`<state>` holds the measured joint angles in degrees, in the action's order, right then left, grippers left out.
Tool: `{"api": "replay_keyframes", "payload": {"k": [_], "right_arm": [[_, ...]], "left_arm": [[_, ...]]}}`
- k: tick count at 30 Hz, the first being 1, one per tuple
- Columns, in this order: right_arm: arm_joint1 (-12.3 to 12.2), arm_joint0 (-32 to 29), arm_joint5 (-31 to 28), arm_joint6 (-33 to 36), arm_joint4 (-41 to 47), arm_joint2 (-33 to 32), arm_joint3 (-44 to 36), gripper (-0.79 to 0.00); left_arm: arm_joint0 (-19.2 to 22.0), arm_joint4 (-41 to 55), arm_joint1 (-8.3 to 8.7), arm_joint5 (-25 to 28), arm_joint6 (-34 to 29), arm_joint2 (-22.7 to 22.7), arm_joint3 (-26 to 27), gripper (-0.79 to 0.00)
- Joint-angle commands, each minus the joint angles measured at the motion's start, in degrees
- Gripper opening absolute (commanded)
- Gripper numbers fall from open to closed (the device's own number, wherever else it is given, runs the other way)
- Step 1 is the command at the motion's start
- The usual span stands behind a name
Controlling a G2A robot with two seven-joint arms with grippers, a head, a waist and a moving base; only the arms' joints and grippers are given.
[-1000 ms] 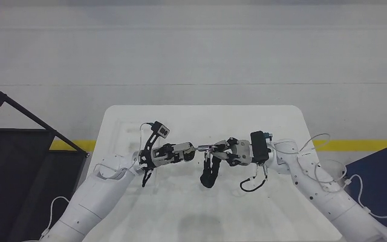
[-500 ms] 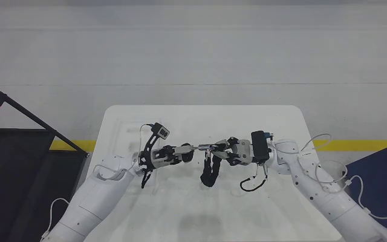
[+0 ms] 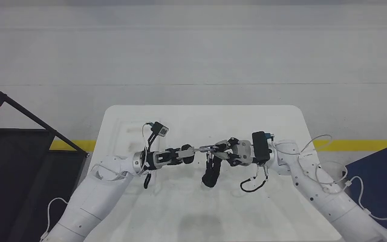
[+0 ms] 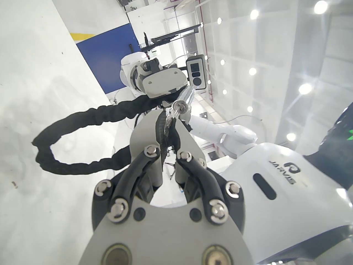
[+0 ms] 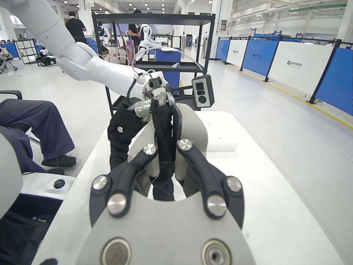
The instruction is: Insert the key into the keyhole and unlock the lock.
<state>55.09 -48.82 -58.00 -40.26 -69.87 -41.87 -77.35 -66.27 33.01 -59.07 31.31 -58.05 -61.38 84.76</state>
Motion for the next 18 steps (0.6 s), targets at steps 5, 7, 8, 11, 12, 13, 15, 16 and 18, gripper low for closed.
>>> {"api": "replay_keyframes", "payload": {"k": [5, 7, 8, 11, 12, 13, 15, 16, 18], "right_arm": [[-0.1, -0.1, 0.0, -0.8, -0.4, 0.0, -0.1, -0.785], [-0.2, -0.1, 0.0, -1.2, -0.4, 0.0, -0.1, -0.785], [-0.2, -0.2, 0.0, -1.4, -0.5, 0.0, -0.1, -0.785], [-0.3, -0.2, 0.0, -1.7, -0.6, 0.0, -0.2, -0.785], [-0.3, -0.2, 0.0, -1.8, -0.7, -0.1, -0.2, -0.785], [-0.4, -0.3, 0.0, -1.9, -0.7, -0.1, -0.2, -0.785], [-0.4, -0.3, 0.0, -2.0, -0.8, -0.1, -0.2, -0.785], [-0.5, -0.3, 0.0, -2.1, -0.9, -0.1, -0.2, -0.785], [-0.5, -0.4, 0.0, -2.2, -0.9, -0.1, -0.3, -0.785]], "left_arm": [[-1.8, -9.3, 0.12, 6.5, 5.1, -1.7, 2.6, -0.785], [-2.1, -11.8, 0.15, 8.5, 6.2, -2.3, 3.3, -0.785], [-2.1, -14.9, 0.23, 10.2, 6.6, -2.8, 3.5, -0.785], [-3.0, -20.4, 0.18, 13.5, 9.7, -3.4, 4.7, -0.785], [-3.2, -22.5, 0.17, 14.5, 10.8, -3.7, 5.1, -0.785], [-3.6, -24.1, 0.13, 15.2, 12.0, -3.8, 5.5, -0.785], [-4.2, -25.7, 0.04, 16.4, 14.0, -3.9, 6.3, -0.785], [-4.5, -26.4, 0.01, 17.0, 14.8, -4.0, 6.7, -0.785], [-4.9, -26.9, -0.03, 17.5, 15.9, -4.0, 7.1, -0.785]]}}
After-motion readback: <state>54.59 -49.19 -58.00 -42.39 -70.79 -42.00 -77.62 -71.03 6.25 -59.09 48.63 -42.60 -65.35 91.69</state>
